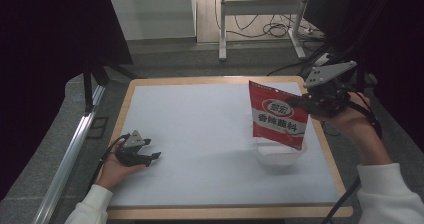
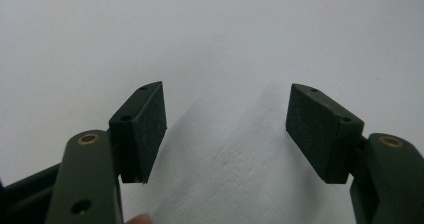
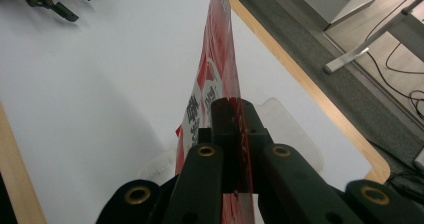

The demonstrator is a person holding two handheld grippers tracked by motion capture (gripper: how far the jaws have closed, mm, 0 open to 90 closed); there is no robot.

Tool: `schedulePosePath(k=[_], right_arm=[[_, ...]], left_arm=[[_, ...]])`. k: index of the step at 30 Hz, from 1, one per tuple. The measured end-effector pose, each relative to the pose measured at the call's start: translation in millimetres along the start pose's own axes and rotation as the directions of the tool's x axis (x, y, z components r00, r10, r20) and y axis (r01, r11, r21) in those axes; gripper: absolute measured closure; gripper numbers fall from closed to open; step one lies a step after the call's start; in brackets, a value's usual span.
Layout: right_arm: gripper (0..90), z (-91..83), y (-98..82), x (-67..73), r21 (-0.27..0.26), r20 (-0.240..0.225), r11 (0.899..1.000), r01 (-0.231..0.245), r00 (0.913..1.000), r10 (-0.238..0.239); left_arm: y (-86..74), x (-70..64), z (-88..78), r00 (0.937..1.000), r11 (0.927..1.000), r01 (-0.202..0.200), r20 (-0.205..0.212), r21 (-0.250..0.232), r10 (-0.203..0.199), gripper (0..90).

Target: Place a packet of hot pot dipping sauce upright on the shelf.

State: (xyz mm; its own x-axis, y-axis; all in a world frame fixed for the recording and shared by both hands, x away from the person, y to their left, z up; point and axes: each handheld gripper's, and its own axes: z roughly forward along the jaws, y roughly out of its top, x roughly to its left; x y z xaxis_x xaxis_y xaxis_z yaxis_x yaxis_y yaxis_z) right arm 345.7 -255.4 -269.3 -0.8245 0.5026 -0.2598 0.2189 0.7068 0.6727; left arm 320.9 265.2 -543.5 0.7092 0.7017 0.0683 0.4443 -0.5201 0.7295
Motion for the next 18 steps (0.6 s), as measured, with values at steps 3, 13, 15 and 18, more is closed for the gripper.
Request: schedulePosePath(k=[3, 13, 15, 18], right_arm=[[88.8, -0.1, -4.0, -1.7, 0.007, 0.003, 1.000, -0.004, 1.0000, 0.004], [88.6, 16.2, -19.0, -6.9, 0.025, -0.020, 1.000, -0.017, 0.9997, 0.018], [88.6, 20.7, -20.6, -7.7, 0.031, -0.023, 0.999, -0.016, 0.9996, 0.017], [88.5, 27.7, -28.1, -10.9, 0.036, -0.029, 0.999, -0.038, 0.9988, 0.039]], left_arm=[[0.0, -0.6, 0.5, 1.0000, 1.0000, 0.005, -0.001, -0.006, -0.005, 32.1], [-0.2, -1.4, 1.7, 1.0000, 1.0000, 0.001, 0.000, 0.002, -0.001, 32.1], [-0.3, -1.6, 1.8, 1.0000, 1.0000, -0.003, -0.001, 0.006, 0.003, 32.1], [-0.3, -1.5, 1.6, 1.0000, 1.0000, -0.005, -0.003, 0.008, 0.005, 32.1]])
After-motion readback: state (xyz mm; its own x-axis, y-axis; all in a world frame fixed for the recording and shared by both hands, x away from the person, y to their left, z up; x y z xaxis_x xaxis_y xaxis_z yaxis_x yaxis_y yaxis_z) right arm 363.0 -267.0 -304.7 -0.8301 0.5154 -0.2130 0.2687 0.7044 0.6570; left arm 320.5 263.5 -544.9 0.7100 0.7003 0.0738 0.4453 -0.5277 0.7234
